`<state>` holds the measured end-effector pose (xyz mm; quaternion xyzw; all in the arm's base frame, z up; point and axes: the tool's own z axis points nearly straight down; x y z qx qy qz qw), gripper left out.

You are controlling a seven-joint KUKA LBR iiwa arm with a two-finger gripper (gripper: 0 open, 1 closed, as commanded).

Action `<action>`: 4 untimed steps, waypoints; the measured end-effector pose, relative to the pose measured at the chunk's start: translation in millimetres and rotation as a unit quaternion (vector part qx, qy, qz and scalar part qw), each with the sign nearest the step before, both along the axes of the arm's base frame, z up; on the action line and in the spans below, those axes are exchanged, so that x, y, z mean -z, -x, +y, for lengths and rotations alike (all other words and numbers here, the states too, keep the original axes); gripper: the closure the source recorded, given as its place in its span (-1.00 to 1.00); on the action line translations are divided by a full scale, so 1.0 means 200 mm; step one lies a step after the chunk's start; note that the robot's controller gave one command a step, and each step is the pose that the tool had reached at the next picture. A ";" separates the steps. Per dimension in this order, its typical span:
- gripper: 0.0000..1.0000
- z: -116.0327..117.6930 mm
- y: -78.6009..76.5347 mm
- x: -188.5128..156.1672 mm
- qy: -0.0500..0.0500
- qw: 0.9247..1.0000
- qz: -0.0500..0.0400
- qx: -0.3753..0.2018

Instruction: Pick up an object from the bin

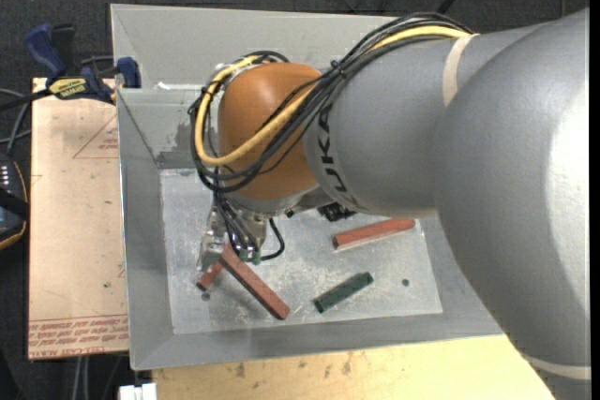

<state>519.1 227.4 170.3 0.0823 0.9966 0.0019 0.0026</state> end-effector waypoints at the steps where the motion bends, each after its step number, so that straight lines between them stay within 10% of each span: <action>1: 1.00 0.00 0.01 0.19 0.002 1.000 0.003 0.002; 2: 1.00 0.00 -0.02 0.03 0.002 1.000 0.005 0.004; 3: -1.00 -0.07 0.04 0.31 0.003 1.000 0.005 0.008; 4: -1.00 -0.07 0.03 0.30 0.001 1.000 0.003 0.008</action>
Offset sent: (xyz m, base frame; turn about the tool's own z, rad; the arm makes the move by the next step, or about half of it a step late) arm 0.0109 -0.0002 0.0197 0.0152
